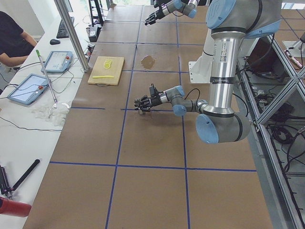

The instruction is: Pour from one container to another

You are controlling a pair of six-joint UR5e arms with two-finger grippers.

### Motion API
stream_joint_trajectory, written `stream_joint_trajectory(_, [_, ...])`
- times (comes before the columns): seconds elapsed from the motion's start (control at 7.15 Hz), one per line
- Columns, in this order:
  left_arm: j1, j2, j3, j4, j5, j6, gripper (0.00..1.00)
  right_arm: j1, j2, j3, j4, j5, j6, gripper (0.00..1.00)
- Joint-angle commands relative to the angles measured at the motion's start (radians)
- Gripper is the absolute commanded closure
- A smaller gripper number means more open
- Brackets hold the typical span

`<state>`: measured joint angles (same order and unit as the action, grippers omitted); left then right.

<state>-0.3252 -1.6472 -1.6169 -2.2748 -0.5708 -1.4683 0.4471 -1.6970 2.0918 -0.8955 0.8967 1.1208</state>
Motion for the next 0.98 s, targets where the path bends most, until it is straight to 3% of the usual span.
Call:
stream_joint_trajectory(0.0, [0.0, 0.0, -0.004, 0.0, -0.012, 0.0, 0.6, -0.001, -0.006, -0.015, 0.006, -0.002, 0.002, 1.0])
stream_joint_trajectory(0.14, [0.0, 0.001, -0.003, 0.0, -0.012, 0.0, 0.56, -0.001, -0.01, -0.016, 0.006, -0.002, 0.002, 1.0])
stream_joint_trajectory(0.28, [0.0, 0.001, 0.0, 0.0, -0.014, 0.002, 0.44, -0.001, -0.01, -0.025, 0.006, -0.004, 0.002, 1.0])
stream_joint_trajectory(0.42, [0.0, 0.0, 0.0, 0.0, -0.014, 0.002, 0.11, -0.001, -0.01, -0.027, 0.006, -0.004, 0.002, 1.0])
stream_joint_trajectory(0.56, [0.0, 0.001, -0.006, 0.0, -0.018, 0.002, 0.0, -0.001, -0.012, -0.029, 0.006, -0.005, 0.002, 1.0])
stream_joint_trajectory(0.84, [0.0, 0.003, -0.049, 0.0, -0.061, 0.003, 0.0, -0.004, -0.036, -0.048, 0.012, -0.013, 0.078, 1.0])
